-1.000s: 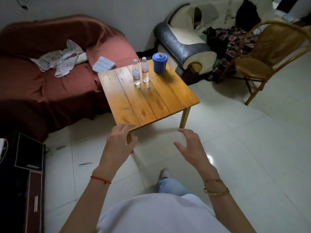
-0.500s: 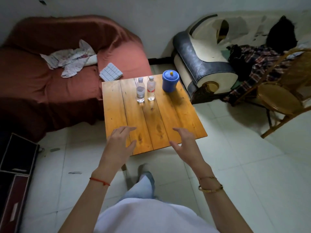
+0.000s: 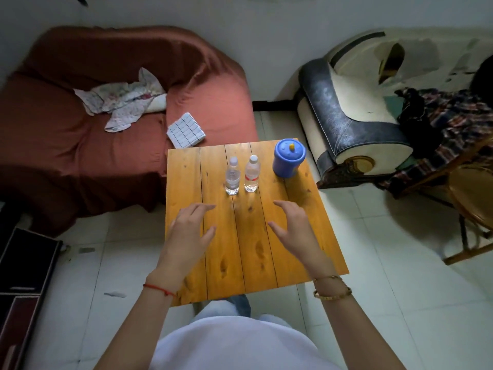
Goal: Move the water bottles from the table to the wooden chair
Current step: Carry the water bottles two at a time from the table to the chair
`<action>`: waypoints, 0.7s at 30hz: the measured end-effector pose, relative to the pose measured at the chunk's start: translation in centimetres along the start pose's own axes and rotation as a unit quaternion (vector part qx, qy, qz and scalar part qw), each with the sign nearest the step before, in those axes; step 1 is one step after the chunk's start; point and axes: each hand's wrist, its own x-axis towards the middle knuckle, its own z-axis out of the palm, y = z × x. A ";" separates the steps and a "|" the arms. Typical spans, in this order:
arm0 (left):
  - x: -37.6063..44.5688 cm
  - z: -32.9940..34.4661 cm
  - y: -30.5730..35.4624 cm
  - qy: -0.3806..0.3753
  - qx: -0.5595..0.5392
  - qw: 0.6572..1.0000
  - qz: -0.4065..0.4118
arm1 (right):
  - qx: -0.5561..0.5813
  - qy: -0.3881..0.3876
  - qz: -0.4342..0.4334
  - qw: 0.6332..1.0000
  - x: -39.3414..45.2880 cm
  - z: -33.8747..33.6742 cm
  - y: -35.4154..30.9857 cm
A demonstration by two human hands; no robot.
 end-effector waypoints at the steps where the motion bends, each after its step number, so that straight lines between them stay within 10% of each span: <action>1: 1.5 -0.1 -0.1 0.002 0.002 1.000 -0.001 | 0.001 -0.002 -0.001 1.000 1.7 -0.1 0.0; 21: 26.0 8.8 -3.1 -0.087 0.074 0.991 -0.064 | -0.078 -0.096 -0.031 0.992 28.1 4.2 3.3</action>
